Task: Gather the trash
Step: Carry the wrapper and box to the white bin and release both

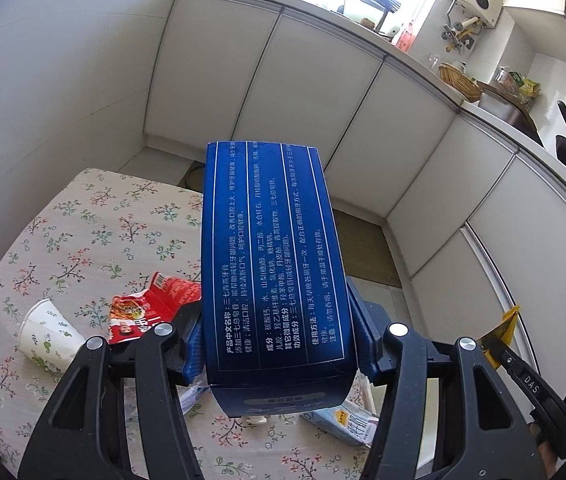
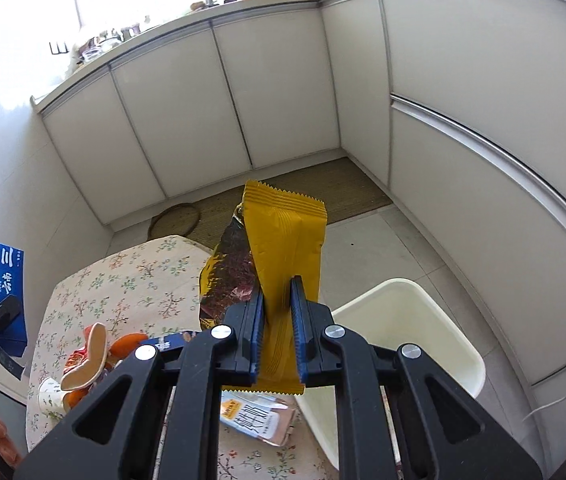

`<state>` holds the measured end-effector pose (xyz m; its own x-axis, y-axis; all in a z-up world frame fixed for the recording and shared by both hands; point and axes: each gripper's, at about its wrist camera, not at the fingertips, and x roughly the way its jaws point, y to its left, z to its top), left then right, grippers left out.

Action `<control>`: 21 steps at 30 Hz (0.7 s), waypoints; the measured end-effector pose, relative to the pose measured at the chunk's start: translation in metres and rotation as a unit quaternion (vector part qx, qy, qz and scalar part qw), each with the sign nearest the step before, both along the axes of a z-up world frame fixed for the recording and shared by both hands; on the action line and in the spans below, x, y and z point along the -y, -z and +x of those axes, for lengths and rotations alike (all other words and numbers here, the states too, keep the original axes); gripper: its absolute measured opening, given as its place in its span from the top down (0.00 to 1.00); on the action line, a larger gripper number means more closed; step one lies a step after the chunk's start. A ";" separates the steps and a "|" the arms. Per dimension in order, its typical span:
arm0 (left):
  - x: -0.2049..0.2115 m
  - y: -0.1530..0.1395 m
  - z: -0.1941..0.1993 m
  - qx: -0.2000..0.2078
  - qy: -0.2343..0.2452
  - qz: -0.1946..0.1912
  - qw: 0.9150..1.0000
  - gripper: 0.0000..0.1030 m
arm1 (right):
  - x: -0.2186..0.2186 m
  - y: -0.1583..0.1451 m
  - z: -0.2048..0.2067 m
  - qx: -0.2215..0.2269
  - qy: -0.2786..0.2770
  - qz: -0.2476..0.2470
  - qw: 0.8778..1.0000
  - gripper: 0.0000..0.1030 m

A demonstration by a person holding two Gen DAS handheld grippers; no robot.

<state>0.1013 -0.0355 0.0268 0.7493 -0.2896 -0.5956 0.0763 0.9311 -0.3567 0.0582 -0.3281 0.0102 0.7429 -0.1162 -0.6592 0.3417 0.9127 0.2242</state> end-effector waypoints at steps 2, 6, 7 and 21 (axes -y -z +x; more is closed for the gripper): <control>0.011 -0.001 0.000 0.000 0.009 0.000 1.000 0.47 | 0.013 0.003 -0.004 -0.005 0.014 0.001 1.000 0.87; 0.037 -0.003 -0.001 0.004 0.029 0.001 1.000 0.47 | 0.036 0.009 -0.010 -0.020 0.036 0.005 0.999 0.74; 0.045 -0.004 -0.001 0.005 0.035 0.001 0.999 0.47 | 0.040 0.011 -0.014 -0.025 0.041 0.006 0.999 0.71; 0.144 0.011 -0.012 0.000 0.125 0.013 0.992 0.46 | 0.090 -0.011 -0.062 0.026 0.145 -0.069 0.987 0.18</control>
